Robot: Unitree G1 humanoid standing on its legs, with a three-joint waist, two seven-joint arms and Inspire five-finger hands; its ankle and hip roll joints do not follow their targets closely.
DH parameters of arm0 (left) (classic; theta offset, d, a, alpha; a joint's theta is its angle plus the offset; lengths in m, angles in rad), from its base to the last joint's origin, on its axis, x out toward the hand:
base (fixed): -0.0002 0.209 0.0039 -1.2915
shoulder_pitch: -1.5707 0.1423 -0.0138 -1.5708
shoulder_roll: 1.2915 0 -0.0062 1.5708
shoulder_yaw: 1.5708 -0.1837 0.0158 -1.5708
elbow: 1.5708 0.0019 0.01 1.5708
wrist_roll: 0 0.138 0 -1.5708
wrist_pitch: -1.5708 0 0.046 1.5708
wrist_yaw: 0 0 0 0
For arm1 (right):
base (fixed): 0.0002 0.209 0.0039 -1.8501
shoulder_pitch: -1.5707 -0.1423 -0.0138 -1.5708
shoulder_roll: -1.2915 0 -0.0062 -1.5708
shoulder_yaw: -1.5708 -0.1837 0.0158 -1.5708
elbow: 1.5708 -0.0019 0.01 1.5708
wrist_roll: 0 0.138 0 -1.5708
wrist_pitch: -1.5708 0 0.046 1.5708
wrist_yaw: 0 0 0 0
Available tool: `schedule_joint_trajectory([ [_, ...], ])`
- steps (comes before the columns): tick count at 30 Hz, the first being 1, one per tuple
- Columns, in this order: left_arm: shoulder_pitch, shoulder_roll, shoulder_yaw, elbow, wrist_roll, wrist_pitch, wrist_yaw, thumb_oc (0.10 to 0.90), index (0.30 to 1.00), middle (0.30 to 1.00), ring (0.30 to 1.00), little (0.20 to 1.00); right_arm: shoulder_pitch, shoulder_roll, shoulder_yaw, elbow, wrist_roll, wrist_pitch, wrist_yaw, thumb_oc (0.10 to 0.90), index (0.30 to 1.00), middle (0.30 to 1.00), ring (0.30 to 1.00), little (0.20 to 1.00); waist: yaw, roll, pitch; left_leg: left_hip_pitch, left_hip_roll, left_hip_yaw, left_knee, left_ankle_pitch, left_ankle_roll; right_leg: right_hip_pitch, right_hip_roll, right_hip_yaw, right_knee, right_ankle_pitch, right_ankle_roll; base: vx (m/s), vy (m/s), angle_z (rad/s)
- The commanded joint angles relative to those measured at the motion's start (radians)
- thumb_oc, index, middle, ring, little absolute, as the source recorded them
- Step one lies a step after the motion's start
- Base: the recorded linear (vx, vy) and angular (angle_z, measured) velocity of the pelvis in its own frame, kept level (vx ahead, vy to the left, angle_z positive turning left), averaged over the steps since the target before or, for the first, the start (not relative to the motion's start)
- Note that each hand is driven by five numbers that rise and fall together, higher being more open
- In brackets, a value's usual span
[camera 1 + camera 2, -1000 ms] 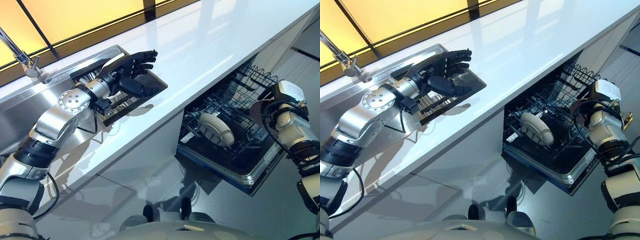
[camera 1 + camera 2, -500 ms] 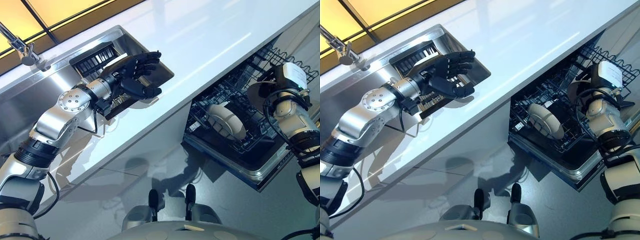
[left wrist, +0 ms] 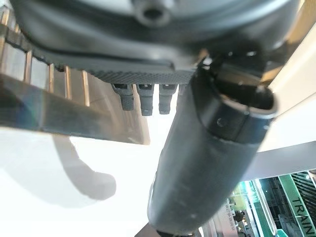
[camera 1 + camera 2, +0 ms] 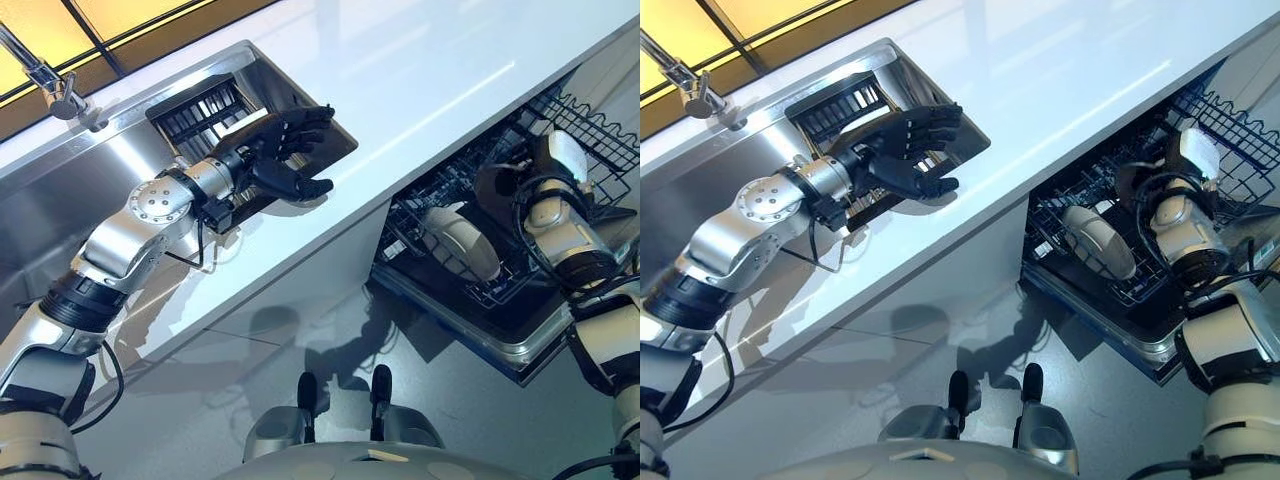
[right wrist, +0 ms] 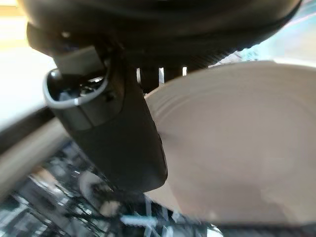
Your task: Pick up plates and place into dishwasher.
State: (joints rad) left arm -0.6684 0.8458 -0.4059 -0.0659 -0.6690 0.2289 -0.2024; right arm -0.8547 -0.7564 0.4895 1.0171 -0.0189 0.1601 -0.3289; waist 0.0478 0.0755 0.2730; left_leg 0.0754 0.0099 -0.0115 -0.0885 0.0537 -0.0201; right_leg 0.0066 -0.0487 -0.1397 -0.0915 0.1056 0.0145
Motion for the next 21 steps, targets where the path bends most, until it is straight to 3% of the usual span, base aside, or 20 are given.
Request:
schedule_joint_trajectory([
  [1,-0.184,-0.014,0.010,-0.010,-0.026,-0.131,0.023,0.800,0.900,0.900,0.900,0.900,-0.106,0.017,0.038,0.004,0.053,-0.061,-0.009,0.100,0.300,0.300,0.300,0.200,0.007,-0.022,-0.037,-0.043,-0.034,-0.014,0.001,0.009,-0.004,0.044,-0.041,-0.005,0.004,-0.001,0.057,0.00,-0.019,0.06],
  [10,-0.186,-0.031,0.009,-0.031,-0.022,-0.124,0.029,0.800,0.900,0.900,0.900,0.900,-0.072,0.065,0.012,0.116,0.088,-0.065,0.013,0.100,0.300,0.300,0.300,0.200,0.016,-0.011,-0.028,-0.037,-0.033,-0.016,0.001,0.011,-0.006,0.054,-0.045,-0.008,0.004,0.000,0.055,0.00,-0.001,0.04],
  [11,-0.184,-0.028,0.008,-0.031,-0.024,-0.127,0.028,0.800,0.900,0.900,0.900,0.900,-0.070,0.062,0.011,0.118,0.092,-0.066,0.015,0.136,0.331,0.331,0.331,0.236,0.016,-0.011,-0.027,-0.036,-0.033,-0.017,0.001,0.010,-0.006,0.055,-0.045,-0.008,0.004,0.000,0.055,0.00,-0.001,0.05],
  [12,-0.183,-0.026,0.007,-0.031,-0.026,-0.129,0.027,0.800,0.900,0.900,0.900,0.900,-0.069,0.060,0.012,0.119,0.094,-0.066,0.012,0.520,0.660,0.660,0.660,0.620,0.016,-0.011,-0.027,-0.035,-0.033,-0.017,0.001,0.010,-0.007,0.055,-0.045,-0.009,0.004,0.001,0.055,0.00,-0.002,0.04],
  [13,-0.177,-0.023,0.009,-0.038,-0.028,-0.132,0.031,0.800,0.900,0.900,0.900,0.900,-0.061,0.054,0.009,0.113,0.099,-0.079,-0.001,0.800,0.900,0.900,0.900,0.900,0.015,-0.011,-0.027,-0.033,-0.032,-0.017,0.001,0.010,-0.007,0.057,-0.045,-0.008,0.004,0.001,0.056,0.00,0.000,0.00],
  [21,-0.133,-0.011,0.041,-0.072,-0.033,-0.139,0.019,0.800,0.900,0.900,0.900,0.900,-0.016,0.006,-0.014,-0.029,0.107,-0.075,-0.037,0.800,0.900,0.900,0.900,0.900,0.002,-0.025,-0.036,-0.019,-0.030,-0.011,0.001,0.008,-0.009,0.068,-0.040,-0.004,0.004,0.000,0.056,0.00,0.000,0.00],
])
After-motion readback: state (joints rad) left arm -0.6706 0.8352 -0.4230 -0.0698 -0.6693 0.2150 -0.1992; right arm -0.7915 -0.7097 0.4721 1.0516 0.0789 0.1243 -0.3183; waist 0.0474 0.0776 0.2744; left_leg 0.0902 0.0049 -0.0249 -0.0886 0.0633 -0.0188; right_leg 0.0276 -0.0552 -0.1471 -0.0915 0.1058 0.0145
